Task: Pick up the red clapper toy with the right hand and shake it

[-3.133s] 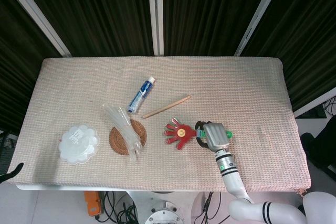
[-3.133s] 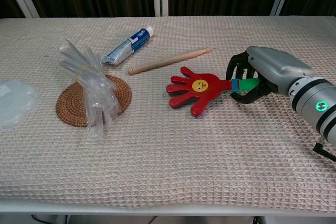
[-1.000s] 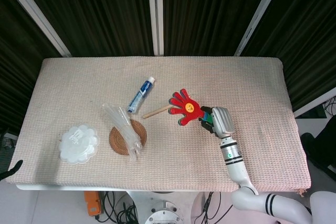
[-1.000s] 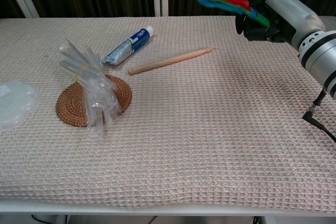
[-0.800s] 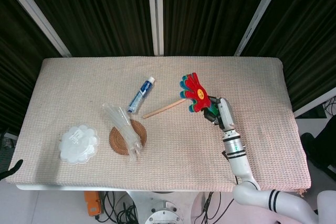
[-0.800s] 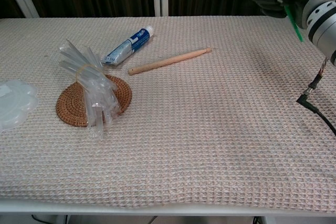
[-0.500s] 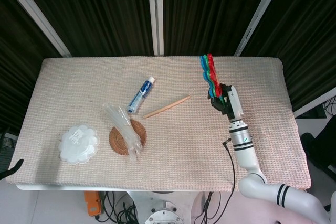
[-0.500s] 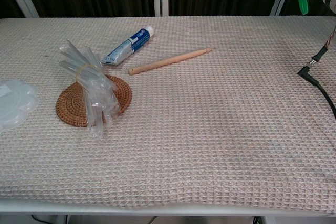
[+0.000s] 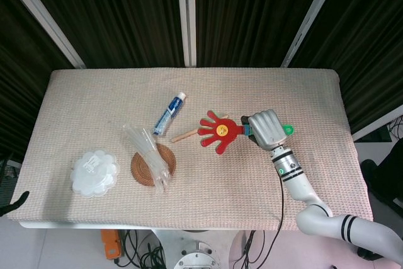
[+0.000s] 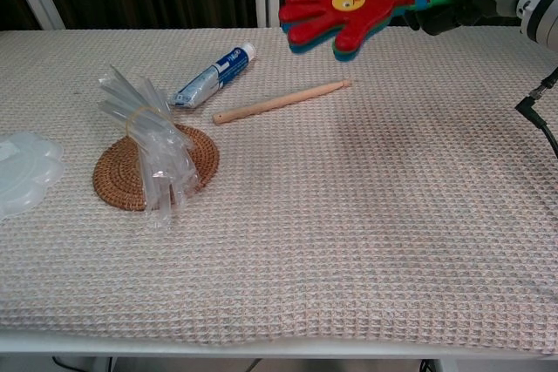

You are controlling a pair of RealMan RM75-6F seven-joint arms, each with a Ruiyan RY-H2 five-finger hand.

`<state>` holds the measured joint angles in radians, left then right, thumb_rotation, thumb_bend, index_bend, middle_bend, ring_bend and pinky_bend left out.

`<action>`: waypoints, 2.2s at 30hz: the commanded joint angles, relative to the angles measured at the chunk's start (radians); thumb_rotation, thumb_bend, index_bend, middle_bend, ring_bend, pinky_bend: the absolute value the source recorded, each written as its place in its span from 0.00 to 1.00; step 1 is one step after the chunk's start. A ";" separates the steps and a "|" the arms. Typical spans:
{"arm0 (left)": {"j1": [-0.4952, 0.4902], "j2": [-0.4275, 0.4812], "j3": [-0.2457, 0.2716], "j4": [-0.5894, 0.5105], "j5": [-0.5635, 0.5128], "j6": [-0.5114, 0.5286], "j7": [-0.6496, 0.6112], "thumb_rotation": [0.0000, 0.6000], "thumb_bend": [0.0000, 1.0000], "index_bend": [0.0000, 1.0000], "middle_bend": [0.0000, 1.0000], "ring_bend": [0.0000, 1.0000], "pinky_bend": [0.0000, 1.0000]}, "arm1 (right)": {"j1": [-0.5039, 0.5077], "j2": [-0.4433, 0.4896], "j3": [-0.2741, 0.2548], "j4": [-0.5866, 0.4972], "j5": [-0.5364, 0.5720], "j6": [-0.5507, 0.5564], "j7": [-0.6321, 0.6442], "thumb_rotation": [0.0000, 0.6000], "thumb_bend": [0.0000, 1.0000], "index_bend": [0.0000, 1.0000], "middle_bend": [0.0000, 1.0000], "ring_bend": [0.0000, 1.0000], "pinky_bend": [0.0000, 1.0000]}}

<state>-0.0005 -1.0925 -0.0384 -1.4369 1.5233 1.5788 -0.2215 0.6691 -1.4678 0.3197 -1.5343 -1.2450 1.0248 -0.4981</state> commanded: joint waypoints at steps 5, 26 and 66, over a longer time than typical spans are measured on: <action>0.000 0.000 -0.001 0.000 -0.001 0.002 0.001 1.00 0.21 0.06 0.09 0.00 0.13 | -0.012 -0.008 0.036 -0.060 -0.048 0.096 0.361 1.00 0.91 1.00 1.00 1.00 1.00; -0.001 -0.008 -0.003 0.008 -0.001 0.007 -0.002 1.00 0.21 0.06 0.09 0.00 0.13 | -0.142 -0.054 0.274 -0.212 0.280 0.138 1.175 1.00 0.93 1.00 1.00 1.00 1.00; -0.002 -0.009 0.000 0.014 0.000 0.000 -0.039 1.00 0.21 0.06 0.09 0.00 0.13 | -0.107 -0.017 0.219 -0.168 0.260 0.022 0.919 1.00 0.90 1.00 1.00 1.00 1.00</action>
<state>-0.0025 -1.1014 -0.0380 -1.4229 1.5236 1.5786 -0.2602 0.6158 -1.4766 0.4432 -1.6683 -1.0269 1.0886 0.1537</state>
